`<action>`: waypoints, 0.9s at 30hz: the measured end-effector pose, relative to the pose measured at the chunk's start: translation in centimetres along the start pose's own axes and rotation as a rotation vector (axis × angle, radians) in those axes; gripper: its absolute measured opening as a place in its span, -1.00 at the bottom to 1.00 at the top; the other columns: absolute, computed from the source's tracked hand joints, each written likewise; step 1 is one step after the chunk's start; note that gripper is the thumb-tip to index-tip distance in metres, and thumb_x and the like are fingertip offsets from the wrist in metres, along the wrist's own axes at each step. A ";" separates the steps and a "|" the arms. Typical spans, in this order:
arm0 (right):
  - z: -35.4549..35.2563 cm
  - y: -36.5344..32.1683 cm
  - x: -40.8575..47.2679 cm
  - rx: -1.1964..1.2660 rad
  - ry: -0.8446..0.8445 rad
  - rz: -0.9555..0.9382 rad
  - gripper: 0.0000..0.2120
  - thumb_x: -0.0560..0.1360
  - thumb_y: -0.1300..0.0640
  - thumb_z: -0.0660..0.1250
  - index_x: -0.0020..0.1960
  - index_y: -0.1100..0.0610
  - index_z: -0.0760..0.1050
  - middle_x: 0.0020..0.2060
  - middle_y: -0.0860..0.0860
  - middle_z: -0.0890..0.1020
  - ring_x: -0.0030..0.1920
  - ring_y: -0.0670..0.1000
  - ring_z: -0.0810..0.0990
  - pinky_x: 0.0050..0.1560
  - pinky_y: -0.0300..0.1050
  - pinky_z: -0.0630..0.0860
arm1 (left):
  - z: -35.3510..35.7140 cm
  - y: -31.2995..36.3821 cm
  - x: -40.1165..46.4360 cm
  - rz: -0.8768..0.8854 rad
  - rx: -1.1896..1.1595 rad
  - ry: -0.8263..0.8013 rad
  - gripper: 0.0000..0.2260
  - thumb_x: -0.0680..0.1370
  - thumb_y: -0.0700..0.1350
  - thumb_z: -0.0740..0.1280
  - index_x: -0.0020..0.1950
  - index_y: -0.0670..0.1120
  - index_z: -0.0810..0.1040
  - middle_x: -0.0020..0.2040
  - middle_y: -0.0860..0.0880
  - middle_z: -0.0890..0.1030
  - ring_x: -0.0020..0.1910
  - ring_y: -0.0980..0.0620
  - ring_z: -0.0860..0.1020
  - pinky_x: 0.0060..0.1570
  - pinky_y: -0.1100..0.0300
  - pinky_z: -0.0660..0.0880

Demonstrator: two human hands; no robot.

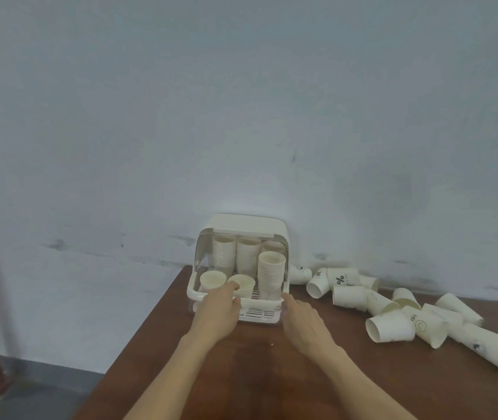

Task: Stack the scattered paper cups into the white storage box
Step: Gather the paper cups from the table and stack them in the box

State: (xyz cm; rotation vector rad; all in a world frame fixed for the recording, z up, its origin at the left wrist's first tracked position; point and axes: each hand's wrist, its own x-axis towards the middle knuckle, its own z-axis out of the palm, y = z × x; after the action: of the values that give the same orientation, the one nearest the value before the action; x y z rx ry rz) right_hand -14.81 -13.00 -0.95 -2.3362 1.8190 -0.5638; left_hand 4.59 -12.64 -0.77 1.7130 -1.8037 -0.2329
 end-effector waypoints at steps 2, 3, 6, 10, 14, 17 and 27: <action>-0.8 1.0 -0.9 0.002 0.019 0.026 -0.64 0.57 0.17 0.05 0.36 0.06 0.28 0.11 0.11 0.56 0.09 0.22 0.52 -0.03 0.04 0.42 | 0.3 1.3 -0.4 0.026 0.009 -0.008 -0.69 0.61 -0.07 0.16 0.35 -0.03 0.41 0.12 -0.08 0.63 0.13 -0.10 0.55 0.00 0.06 0.45; -1.3 1.5 -1.4 0.002 0.023 0.041 -0.62 0.58 0.16 0.04 0.38 0.06 0.27 0.15 0.12 0.55 0.13 0.22 0.51 0.01 0.05 0.42 | 0.4 2.1 -0.7 0.039 0.015 -0.011 -0.70 0.62 -0.07 0.16 0.35 -0.02 0.41 0.11 -0.08 0.62 0.13 -0.10 0.54 -0.03 0.07 0.43; -2.2 3.0 -2.5 -0.004 0.028 0.082 -0.56 0.57 0.18 0.03 0.45 0.05 0.22 0.18 0.11 0.54 0.16 0.21 0.50 0.09 0.07 0.44 | 1.0 3.8 -1.4 0.083 -0.014 -0.022 -0.69 0.61 -0.07 0.18 0.34 -0.03 0.43 0.06 -0.08 0.64 0.09 -0.10 0.55 0.03 0.03 0.47; -3.3 5.1 -3.8 -0.001 0.050 0.134 -0.54 0.57 0.17 0.04 0.47 0.05 0.20 0.16 0.13 0.55 0.14 0.22 0.52 0.06 0.05 0.43 | 2.1 5.7 -2.0 0.110 -0.042 -0.059 -0.69 0.60 -0.07 0.19 0.35 -0.01 0.43 0.01 -0.10 0.64 0.05 -0.10 0.56 0.06 -0.01 0.48; -4.0 7.4 -5.0 -0.025 0.079 0.152 -0.55 0.58 0.17 0.05 0.46 0.10 0.23 0.09 0.13 0.60 0.09 0.19 0.54 0.00 0.02 0.39 | 3.5 7.3 -2.6 0.150 -0.058 -0.065 -0.73 0.60 -0.06 0.19 0.29 -0.01 0.46 -0.05 -0.09 0.64 -0.01 -0.09 0.57 0.02 -0.01 0.50; -4.6 9.0 -6.1 -0.036 0.090 0.170 -0.58 0.58 0.20 0.05 0.44 0.14 0.25 0.07 0.13 0.59 0.10 0.15 0.52 0.02 0.00 0.37 | 4.5 8.3 -3.0 0.183 -0.063 -0.074 -0.75 0.60 -0.07 0.18 0.26 -0.02 0.47 -0.07 -0.08 0.63 0.00 -0.09 0.57 0.02 0.02 0.48; -5.6 14.9 -7.3 0.004 0.097 0.374 -0.66 0.57 0.19 0.05 0.33 0.09 0.32 0.11 0.17 0.56 0.08 0.23 0.54 -0.06 0.01 0.42 | 9.3 11.4 -2.4 0.243 -0.055 -0.168 -0.70 0.60 -0.04 0.20 0.33 0.02 0.44 0.02 -0.04 0.62 0.07 -0.05 0.55 0.09 0.04 0.47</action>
State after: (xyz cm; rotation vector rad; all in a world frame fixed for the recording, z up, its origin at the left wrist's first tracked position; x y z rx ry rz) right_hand -31.94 -9.27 -2.14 -1.9207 2.2189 -0.6314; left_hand -10.15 -11.46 -2.73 1.4563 -2.0871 -0.3271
